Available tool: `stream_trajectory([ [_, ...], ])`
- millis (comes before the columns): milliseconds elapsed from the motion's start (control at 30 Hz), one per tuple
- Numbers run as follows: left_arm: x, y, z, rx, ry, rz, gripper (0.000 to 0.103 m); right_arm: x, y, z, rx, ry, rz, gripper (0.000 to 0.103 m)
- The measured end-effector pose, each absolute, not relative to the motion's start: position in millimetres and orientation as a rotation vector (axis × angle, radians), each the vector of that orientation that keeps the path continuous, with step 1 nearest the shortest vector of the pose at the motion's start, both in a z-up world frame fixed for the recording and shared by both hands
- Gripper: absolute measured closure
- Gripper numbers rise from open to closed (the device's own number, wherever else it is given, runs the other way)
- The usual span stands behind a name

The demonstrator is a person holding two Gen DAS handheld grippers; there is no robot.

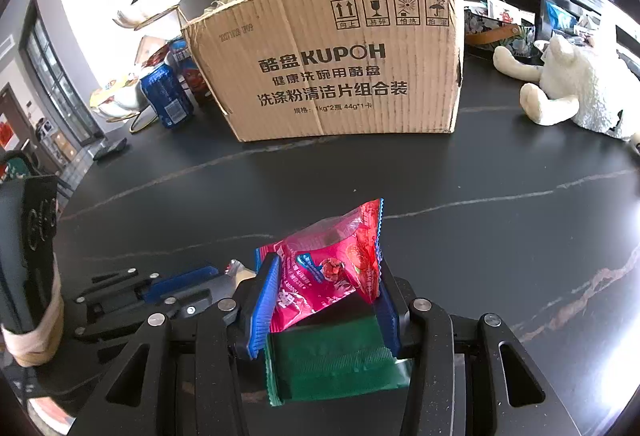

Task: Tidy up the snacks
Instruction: 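Carry the cookie packet and pink packet over the box with both tools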

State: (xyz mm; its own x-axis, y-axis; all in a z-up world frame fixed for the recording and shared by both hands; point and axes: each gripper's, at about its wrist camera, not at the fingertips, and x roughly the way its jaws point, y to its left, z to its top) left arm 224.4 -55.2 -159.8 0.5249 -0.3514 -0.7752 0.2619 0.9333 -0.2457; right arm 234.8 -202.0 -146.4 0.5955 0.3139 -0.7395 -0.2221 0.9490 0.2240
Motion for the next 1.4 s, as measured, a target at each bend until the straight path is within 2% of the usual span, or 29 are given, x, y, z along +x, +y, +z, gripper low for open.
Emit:
stream_trajectory([
  [67, 223.9, -56.0, -160.1, -0.097, 0.945, -0.369, 0.088, 234.6, -201.5, -146.9, 0.11, 0.881, 0.314, 0.058],
  [100, 224.2, -55.8, -160.7, -0.097, 0.942, -0.369, 0.091, 234.7, -201.6, -147.1, 0.112, 0.882, 0.315, 0.058],
  [133, 223.9, -55.6, -161.5, -0.101, 0.94, -0.374, 0.099, 234.8, -201.5, -147.5, 0.112, 0.883, 0.314, 0.058],
  [233, 223.2, -55.5, -163.4, -0.106, 0.936, -0.386, 0.101, 235.2, -201.1, -148.1, 0.11, 0.884, 0.314, 0.058],
  [700, 210.8, -52.6, -126.2, -0.089, 0.798, -0.365, 0.101, 229.6, -203.5, -138.0, 0.127, 0.845, 0.325, 0.058],
  [1400, 210.6, -40.4, -65.0, -0.094, 0.664, -0.332, 0.101, 225.8, -197.0, -88.4, 0.133, 0.735, 0.32, 0.058],
])
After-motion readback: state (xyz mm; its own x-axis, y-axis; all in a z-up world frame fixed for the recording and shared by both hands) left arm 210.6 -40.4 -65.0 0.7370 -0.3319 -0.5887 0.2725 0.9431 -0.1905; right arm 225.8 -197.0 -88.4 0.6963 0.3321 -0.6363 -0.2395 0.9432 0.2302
